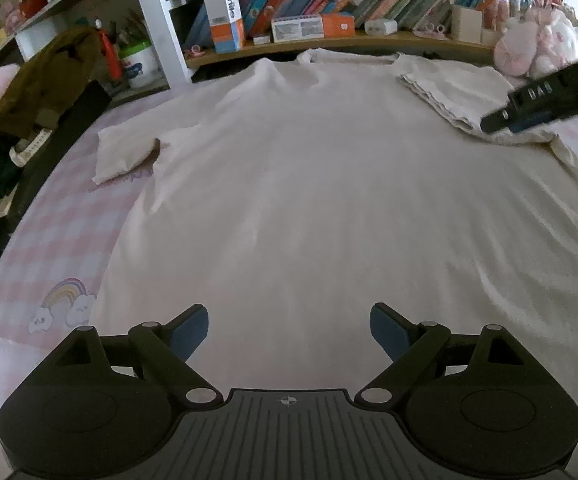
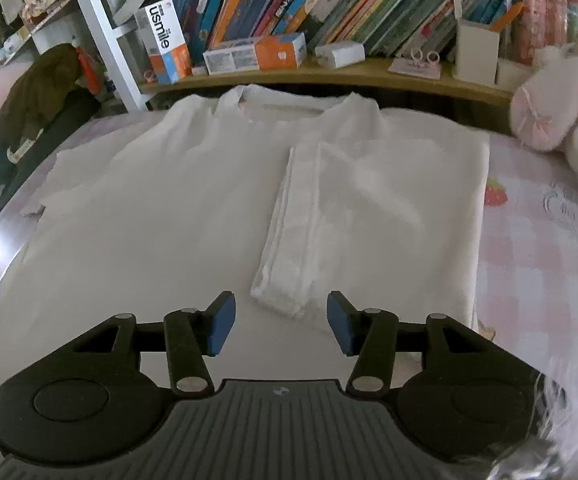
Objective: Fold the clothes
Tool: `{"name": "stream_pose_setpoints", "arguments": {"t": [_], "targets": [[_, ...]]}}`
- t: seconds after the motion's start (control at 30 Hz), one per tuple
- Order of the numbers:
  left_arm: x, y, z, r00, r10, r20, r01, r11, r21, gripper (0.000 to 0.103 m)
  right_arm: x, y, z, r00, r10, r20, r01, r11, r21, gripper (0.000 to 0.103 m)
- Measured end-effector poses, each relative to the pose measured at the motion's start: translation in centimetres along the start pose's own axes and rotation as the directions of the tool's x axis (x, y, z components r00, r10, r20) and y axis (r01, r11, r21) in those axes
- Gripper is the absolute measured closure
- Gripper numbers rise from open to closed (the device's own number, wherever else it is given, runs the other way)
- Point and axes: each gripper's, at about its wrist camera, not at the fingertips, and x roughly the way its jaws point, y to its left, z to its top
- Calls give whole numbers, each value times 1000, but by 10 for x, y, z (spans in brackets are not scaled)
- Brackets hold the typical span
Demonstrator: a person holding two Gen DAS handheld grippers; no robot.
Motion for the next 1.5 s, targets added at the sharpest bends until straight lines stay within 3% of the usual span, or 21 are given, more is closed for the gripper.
{"name": "stream_pose_setpoints", "arguments": {"t": [0.33, 0.5, 0.63, 1.03, 1.3, 1.5], "targets": [[-2, -19, 6, 999, -30, 30, 29, 999, 30, 13, -45, -10, -49, 995, -100, 17, 98, 993, 64, 31], [-3, -31, 9, 998, -40, 40, 39, 999, 33, 13, -75, -18, -89, 981, -194, 2, 193, 976, 96, 18], [-2, -42, 10, 998, -54, 31, 54, 998, 22, 13, -93, -24, -116, 964, -266, -16, 265, 953, 148, 15], [-7, -72, 16, 991, -128, 44, 124, 988, 92, 13, -112, -35, -129, 954, -299, -2, 294, 935, 199, 11], [-2, -51, 16, 975, -216, 48, 201, 956, 214, 13, -113, -6, -137, 936, -353, -4, 339, 897, 283, 11], [5, 6, 21, 961, -272, 55, 258, 948, 188, 13, -103, 44, -141, 922, -387, -13, 370, 869, 329, 11]]}}
